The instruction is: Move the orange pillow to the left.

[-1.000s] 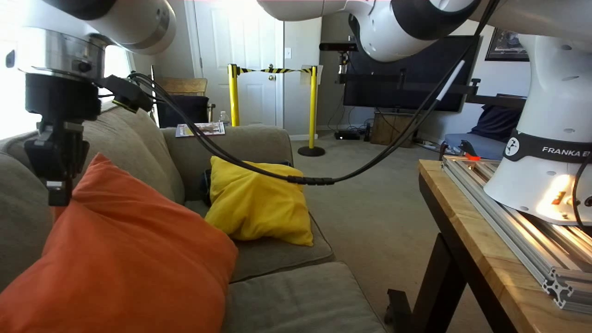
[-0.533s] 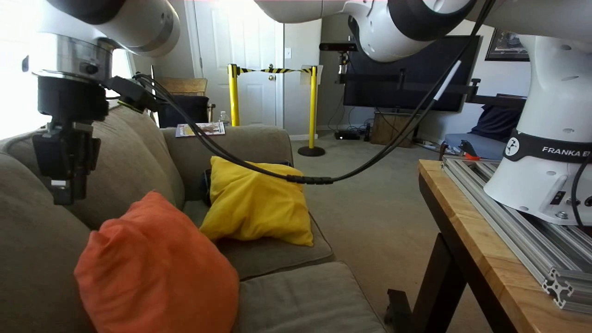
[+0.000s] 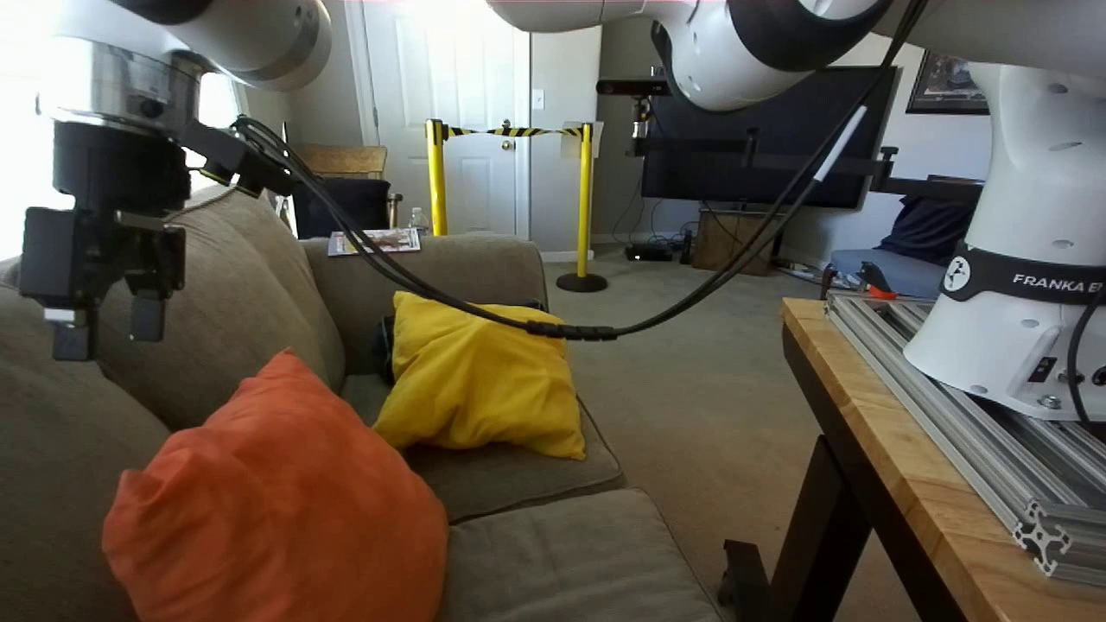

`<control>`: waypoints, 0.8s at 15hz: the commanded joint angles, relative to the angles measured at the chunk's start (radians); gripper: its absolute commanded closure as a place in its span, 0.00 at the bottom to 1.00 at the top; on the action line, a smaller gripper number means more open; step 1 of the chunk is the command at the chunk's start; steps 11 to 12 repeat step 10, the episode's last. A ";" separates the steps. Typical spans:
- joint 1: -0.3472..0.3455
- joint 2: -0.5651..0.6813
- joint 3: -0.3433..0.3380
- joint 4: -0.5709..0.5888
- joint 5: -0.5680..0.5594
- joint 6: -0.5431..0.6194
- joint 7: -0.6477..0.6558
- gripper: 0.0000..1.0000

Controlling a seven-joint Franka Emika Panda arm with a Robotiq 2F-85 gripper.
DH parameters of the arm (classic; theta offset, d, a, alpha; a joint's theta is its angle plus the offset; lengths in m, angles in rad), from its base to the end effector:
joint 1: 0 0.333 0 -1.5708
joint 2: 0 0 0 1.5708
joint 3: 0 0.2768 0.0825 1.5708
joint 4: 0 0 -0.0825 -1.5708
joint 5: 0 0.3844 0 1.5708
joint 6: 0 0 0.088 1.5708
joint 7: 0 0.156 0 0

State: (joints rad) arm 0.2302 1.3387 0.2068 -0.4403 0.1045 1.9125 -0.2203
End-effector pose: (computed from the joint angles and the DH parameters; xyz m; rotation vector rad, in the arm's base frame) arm 0.7482 0.2583 0.1848 -2.7574 -0.6402 -0.1805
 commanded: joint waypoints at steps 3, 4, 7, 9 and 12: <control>0.004 -0.026 -0.015 -0.014 0.006 0.010 0.026 0.00; 0.005 -0.029 -0.016 -0.014 0.006 0.010 0.029 0.00; 0.005 -0.029 -0.017 -0.014 0.006 0.010 0.030 0.00; 0.005 -0.029 -0.017 -0.014 0.006 0.010 0.030 0.00; 0.005 -0.029 -0.017 -0.014 0.006 0.010 0.030 0.00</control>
